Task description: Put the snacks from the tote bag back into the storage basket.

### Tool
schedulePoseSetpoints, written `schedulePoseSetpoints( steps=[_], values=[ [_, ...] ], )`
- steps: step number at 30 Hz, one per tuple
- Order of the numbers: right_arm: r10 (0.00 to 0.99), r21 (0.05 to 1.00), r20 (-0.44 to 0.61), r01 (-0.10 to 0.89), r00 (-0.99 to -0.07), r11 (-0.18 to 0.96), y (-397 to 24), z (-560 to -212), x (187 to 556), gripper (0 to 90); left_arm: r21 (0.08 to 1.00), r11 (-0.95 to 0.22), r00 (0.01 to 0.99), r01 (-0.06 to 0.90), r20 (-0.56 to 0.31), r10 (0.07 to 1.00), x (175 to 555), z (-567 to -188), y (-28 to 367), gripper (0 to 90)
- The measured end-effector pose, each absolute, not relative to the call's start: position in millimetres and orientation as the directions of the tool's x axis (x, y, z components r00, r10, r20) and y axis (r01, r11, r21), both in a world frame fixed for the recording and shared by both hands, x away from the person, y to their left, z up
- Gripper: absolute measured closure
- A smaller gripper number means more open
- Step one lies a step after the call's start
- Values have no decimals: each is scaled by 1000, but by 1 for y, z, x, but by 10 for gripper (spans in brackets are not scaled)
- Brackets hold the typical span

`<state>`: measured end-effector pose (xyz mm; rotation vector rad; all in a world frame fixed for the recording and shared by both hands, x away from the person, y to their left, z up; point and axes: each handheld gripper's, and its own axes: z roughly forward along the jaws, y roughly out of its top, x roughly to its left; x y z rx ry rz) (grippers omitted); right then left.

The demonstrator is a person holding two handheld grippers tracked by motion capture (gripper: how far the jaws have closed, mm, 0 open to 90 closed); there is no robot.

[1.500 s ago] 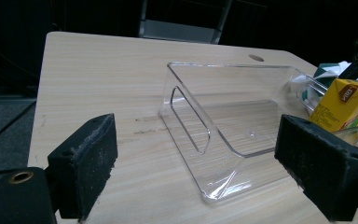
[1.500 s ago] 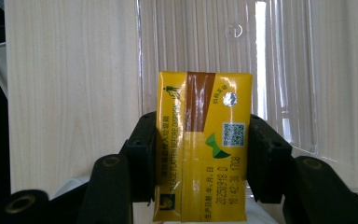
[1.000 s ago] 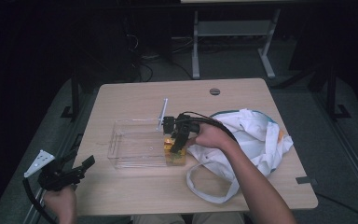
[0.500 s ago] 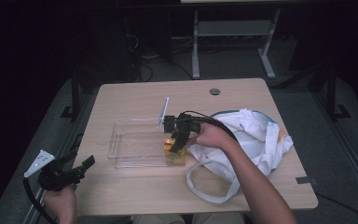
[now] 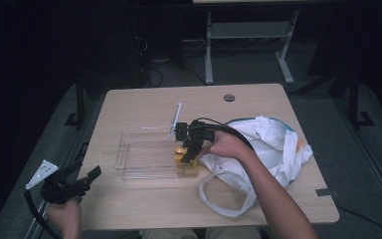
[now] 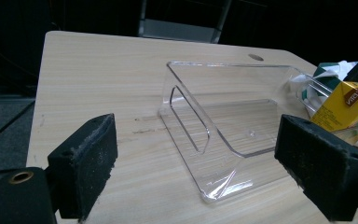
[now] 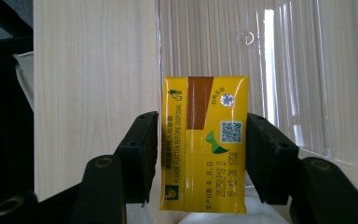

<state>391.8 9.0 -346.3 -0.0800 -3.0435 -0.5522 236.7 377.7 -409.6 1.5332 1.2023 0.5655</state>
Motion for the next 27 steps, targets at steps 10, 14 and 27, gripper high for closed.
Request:
schedulePoseSetpoints(
  steps=[10,14,27],
  values=[
    [52,372,60,71,-997,926,4,-341,392,458,916,64,382,396,-227,896,237,-410,377,125],
    [55,378,55,72,-997,923,3,-339,393,454,916,63,382,396,-227,896,237,-410,377,125],
    [73,411,54,88,-996,908,-4,-331,393,445,916,66,382,395,-229,895,237,-410,377,125]
  ],
)
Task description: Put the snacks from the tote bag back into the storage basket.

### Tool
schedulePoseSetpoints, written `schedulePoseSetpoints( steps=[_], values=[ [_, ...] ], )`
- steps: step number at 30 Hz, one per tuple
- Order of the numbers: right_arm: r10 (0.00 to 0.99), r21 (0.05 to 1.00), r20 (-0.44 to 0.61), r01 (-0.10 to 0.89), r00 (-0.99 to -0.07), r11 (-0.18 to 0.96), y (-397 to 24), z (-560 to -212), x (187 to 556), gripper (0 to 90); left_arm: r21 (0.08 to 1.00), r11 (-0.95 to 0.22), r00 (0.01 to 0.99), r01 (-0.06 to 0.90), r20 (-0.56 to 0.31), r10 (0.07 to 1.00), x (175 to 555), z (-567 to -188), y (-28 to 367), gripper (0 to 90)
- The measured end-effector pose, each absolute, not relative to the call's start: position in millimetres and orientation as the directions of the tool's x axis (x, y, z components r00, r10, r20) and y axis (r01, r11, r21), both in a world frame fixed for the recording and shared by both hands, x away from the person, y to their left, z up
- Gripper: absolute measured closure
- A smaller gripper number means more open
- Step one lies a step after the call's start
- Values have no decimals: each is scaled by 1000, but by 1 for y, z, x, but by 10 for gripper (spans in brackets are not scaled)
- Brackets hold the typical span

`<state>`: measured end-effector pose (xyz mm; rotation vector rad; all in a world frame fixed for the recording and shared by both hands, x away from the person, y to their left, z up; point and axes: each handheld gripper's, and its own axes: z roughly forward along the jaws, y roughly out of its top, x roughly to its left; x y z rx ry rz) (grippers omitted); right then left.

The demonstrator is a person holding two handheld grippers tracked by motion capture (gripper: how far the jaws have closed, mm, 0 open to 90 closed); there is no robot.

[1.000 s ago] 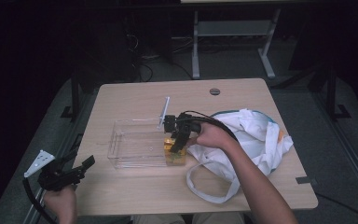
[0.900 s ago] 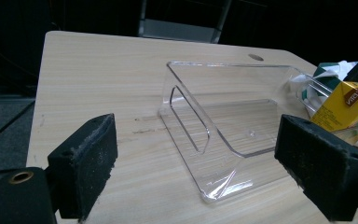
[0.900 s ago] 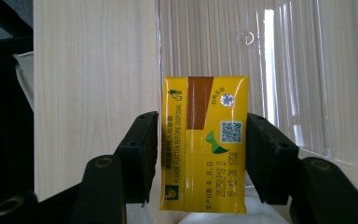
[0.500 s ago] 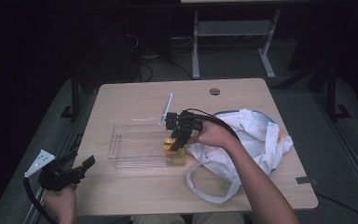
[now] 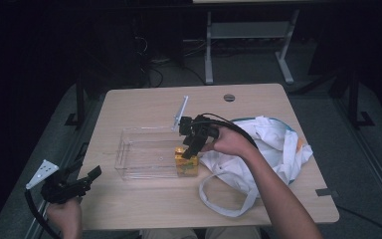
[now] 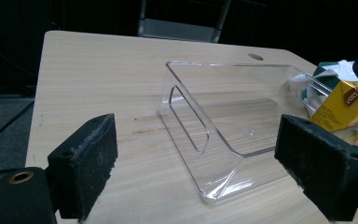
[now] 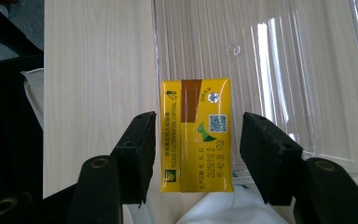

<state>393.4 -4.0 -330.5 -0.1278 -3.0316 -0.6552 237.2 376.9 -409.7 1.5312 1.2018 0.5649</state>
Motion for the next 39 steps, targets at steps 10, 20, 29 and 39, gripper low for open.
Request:
schedulePoseSetpoints(
  steps=[10,20,29,39],
  values=[
    [83,413,44,94,-996,906,-8,-323,393,443,916,63,382,395,-226,896,237,-410,377,125],
    [91,420,44,101,-995,902,-14,-319,394,442,917,63,382,393,-225,897,237,-409,377,125],
    [106,432,39,113,-994,895,-21,-313,395,442,917,61,382,394,-224,897,237,-409,376,125],
    [114,449,32,117,-993,886,-28,-310,396,442,917,59,382,395,-222,897,237,-410,376,125]
  ],
)
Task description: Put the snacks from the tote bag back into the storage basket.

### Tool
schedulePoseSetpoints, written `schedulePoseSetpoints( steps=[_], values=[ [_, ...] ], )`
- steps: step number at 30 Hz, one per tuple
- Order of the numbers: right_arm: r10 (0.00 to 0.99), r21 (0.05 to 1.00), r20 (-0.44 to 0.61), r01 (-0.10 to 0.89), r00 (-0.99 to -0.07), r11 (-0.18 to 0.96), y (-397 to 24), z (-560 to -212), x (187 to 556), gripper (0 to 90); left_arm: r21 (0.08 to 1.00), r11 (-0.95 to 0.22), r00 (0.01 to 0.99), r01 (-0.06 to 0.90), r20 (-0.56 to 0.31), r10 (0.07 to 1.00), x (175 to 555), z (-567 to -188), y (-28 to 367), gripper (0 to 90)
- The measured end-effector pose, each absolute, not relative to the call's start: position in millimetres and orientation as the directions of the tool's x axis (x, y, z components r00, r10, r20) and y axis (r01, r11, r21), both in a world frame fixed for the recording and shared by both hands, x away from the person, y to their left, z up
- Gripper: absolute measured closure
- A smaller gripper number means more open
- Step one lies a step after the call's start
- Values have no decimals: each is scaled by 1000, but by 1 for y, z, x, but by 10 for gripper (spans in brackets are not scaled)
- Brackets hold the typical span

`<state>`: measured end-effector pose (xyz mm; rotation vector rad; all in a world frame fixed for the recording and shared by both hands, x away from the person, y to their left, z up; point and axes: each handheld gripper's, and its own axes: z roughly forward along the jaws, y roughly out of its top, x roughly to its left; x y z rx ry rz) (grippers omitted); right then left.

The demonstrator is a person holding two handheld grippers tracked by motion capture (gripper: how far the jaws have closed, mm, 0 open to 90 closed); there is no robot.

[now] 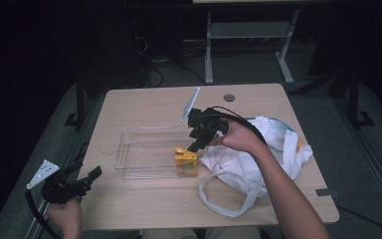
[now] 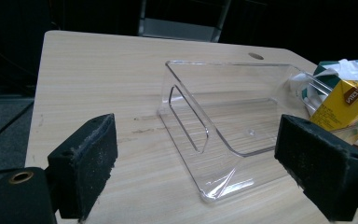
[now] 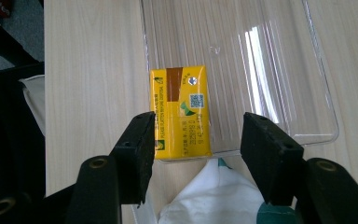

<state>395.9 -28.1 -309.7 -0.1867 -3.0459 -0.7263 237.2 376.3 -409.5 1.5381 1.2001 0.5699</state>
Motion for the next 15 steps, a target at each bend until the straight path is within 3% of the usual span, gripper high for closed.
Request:
schedulePoseSetpoints(
  steps=[15],
  values=[
    [136,448,32,135,-990,884,-38,-305,397,442,917,54,383,394,-218,898,237,-409,376,125]
  ],
)
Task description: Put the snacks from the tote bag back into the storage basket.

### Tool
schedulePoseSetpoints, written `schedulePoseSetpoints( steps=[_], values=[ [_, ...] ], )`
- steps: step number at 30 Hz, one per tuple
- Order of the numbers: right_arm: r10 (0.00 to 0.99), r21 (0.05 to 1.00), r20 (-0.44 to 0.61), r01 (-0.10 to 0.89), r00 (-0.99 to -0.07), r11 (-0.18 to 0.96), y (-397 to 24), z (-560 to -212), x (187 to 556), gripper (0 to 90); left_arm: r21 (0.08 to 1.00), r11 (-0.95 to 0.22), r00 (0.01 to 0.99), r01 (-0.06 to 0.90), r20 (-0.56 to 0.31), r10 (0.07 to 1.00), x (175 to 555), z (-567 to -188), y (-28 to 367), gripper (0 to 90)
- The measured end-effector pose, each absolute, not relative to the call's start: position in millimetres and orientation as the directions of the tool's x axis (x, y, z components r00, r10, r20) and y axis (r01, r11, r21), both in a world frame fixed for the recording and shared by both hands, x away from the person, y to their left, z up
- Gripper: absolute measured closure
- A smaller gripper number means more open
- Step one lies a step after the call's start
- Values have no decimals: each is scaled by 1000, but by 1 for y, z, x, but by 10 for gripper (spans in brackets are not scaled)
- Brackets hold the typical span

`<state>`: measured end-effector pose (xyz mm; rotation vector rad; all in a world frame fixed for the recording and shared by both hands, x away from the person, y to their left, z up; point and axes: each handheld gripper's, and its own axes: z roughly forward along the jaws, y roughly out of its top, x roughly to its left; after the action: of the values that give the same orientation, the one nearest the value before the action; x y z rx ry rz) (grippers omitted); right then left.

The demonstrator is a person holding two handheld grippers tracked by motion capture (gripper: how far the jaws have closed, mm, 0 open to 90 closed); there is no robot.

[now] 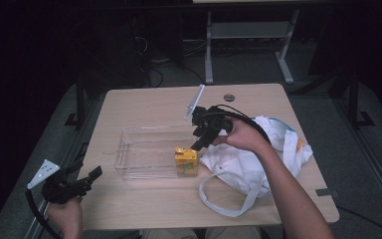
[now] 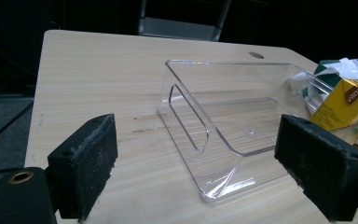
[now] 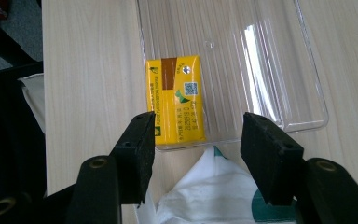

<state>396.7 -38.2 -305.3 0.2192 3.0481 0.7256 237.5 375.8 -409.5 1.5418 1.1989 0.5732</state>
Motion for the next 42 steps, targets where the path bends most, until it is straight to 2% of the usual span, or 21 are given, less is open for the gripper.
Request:
schedulePoseSetpoints(
  steps=[42],
  values=[
    [199,469,38,193,-979,862,-75,-307,398,441,914,54,384,402,-222,896,238,-410,375,125]
  ],
)
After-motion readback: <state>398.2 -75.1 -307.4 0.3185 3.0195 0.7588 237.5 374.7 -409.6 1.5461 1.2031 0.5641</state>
